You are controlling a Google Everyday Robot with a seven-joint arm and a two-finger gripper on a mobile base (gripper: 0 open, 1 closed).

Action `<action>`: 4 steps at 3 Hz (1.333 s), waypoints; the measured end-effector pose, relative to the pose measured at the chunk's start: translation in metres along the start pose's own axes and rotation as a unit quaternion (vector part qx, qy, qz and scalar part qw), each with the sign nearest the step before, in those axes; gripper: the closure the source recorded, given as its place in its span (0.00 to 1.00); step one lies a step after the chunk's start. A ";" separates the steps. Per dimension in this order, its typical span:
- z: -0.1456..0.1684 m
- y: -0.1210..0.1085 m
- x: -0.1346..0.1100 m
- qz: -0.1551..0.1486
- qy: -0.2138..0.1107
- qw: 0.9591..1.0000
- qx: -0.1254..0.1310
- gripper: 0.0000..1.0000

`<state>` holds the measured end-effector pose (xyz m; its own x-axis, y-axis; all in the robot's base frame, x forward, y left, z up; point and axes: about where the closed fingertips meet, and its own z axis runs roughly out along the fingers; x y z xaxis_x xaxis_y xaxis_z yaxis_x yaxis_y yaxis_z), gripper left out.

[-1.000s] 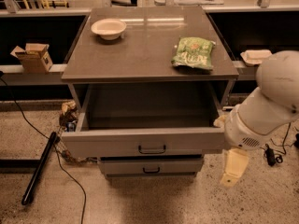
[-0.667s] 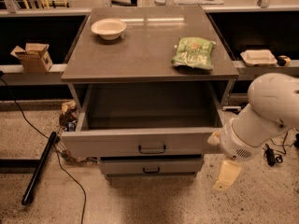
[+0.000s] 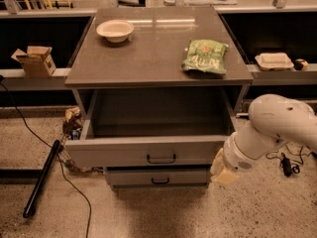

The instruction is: Close top drawer

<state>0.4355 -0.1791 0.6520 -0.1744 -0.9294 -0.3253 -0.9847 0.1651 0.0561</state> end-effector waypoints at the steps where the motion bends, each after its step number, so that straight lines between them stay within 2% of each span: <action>1: 0.014 -0.027 0.002 -0.002 -0.005 1.000 0.015 0.87; 2: 0.024 -0.053 -0.003 -0.005 -0.016 0.999 0.036 1.00; 3: 0.025 -0.055 -0.003 -0.005 -0.017 0.999 0.037 0.82; 4: 0.025 -0.055 -0.003 -0.005 -0.017 0.999 0.037 0.59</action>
Offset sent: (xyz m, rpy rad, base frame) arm 0.0882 0.0045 -0.0339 0.0387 -0.1362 -0.0311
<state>0.4904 -0.1768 0.6265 -0.1637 -0.9193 -0.3580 -0.9832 0.1818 -0.0174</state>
